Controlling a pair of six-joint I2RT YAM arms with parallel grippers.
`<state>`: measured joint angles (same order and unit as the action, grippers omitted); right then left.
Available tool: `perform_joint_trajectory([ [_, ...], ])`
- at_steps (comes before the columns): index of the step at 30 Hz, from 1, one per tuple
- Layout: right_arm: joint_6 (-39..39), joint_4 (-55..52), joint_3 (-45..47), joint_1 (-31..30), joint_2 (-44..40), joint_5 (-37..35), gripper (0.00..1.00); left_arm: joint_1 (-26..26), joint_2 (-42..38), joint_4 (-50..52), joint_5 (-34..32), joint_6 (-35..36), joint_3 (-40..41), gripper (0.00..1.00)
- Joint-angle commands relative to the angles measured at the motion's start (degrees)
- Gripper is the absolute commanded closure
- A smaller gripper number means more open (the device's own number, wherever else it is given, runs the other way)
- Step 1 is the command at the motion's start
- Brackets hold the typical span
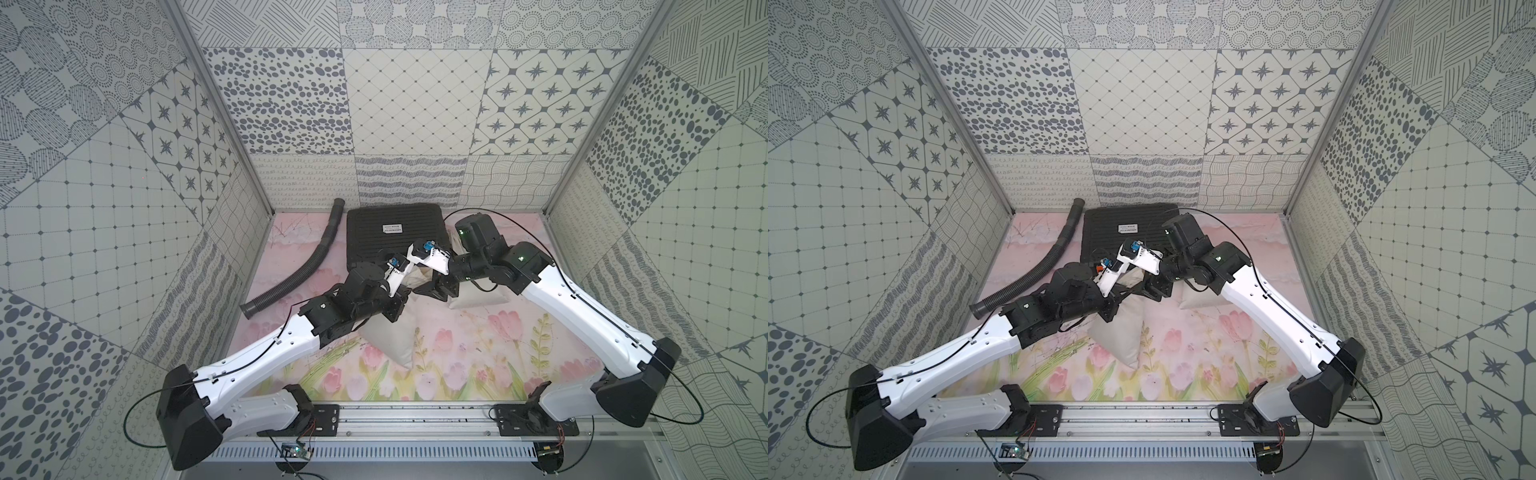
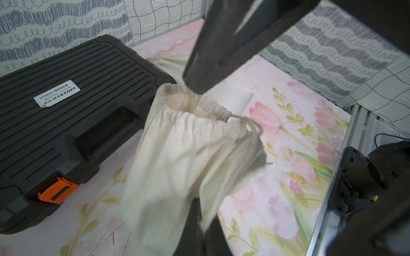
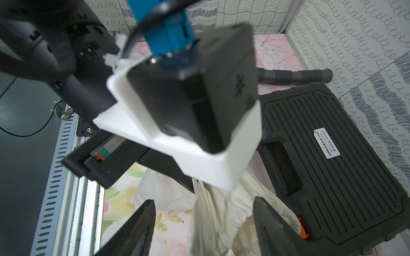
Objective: Close the soil bag
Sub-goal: Frap the soil bag at the center of the board.
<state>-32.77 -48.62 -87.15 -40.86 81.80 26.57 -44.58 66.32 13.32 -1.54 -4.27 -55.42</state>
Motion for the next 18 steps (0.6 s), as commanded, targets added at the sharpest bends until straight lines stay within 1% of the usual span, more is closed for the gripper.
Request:
perform_joint_trajectory([
  [1, -3.63, 0.82, 0.2, -0.39, 0.45, 1.35, 0.33, -0.16, -0.25, -5.13, 0.74, 0.83, -0.95, 1.0],
  [2, -3.77, 0.88, 0.47, -0.39, 0.51, 1.35, 0.37, -0.15, -0.29, -5.1, 0.74, 0.82, -0.97, 1.0],
  [5, -3.92, 0.81, 1.06, -0.45, 1.24, 0.48, 0.44, -0.15, -0.08, -4.96, 0.68, 0.94, -0.96, 1.0],
  [11, -4.19, 0.95, 2.52, -1.03, 2.05, 0.65, 0.53, -0.16, -0.01, -4.93, 0.31, 0.73, -0.87, 1.0],
  [13, -4.4, 1.18, 2.91, -1.28, 2.13, 0.39, 0.59, -0.12, -0.01, -4.97, 0.14, 0.75, -0.83, 1.0],
  [14, -4.07, 1.63, 3.14, -1.25, 2.15, 0.05, 0.63, -0.15, -0.02, -4.96, 0.12, 0.71, -0.88, 1.0],
  [16, -2.84, 3.24, 3.44, -1.37, 1.81, -1.04, 0.82, -0.16, 0.01, -4.88, -0.02, 0.6, -0.84, 1.0],
  [18, -1.15, 6.25, 4.03, -1.33, 0.84, -2.48, 0.95, -0.12, -0.1, -4.86, -0.18, 0.43, -0.68, 1.0],
])
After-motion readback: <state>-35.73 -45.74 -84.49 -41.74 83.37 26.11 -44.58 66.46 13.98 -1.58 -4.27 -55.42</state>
